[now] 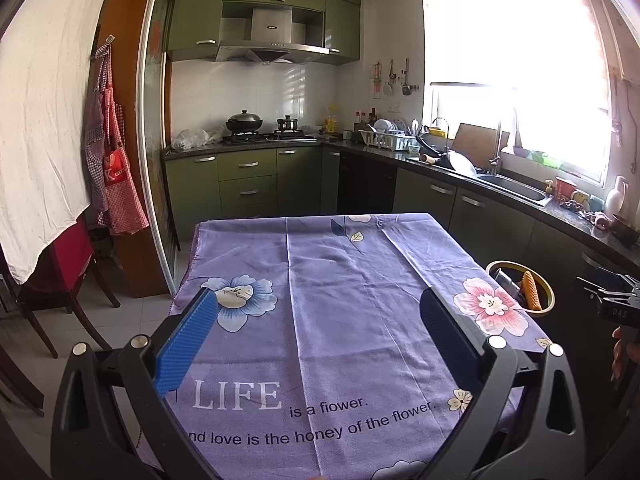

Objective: Collect trash

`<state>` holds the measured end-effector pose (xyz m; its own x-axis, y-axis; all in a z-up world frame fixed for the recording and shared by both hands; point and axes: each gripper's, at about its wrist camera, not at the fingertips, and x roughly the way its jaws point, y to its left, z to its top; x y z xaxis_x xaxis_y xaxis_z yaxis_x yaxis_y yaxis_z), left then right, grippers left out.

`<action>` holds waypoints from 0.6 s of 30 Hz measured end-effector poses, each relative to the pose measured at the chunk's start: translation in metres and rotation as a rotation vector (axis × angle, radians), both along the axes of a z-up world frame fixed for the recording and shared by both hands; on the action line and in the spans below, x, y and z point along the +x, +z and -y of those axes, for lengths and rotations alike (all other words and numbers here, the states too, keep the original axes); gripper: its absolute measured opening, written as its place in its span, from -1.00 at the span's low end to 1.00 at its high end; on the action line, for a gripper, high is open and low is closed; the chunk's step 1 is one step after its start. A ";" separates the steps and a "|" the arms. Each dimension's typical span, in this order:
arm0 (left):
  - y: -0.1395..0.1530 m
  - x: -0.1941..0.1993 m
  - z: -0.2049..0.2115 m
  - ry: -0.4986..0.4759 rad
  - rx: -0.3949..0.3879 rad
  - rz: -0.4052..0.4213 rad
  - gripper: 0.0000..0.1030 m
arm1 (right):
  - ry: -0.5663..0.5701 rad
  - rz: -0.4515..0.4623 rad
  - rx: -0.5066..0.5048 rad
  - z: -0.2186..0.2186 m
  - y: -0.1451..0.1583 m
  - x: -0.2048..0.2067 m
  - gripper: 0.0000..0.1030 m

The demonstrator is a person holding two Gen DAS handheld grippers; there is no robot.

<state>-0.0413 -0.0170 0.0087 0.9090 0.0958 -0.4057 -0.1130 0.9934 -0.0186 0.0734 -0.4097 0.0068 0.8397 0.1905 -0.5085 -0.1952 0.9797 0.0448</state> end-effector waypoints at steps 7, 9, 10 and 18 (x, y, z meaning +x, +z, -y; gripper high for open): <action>-0.001 0.000 0.000 -0.006 0.001 0.000 0.87 | -0.001 -0.001 -0.001 0.000 0.000 0.000 0.91; -0.001 0.000 -0.001 -0.005 0.002 -0.001 0.87 | 0.000 -0.001 0.000 0.000 0.000 0.000 0.91; -0.001 0.001 0.000 -0.006 0.002 -0.001 0.87 | 0.000 -0.002 0.001 -0.001 0.000 0.000 0.91; -0.002 0.001 -0.001 -0.009 0.004 -0.004 0.87 | 0.000 -0.001 0.001 -0.001 0.000 0.000 0.91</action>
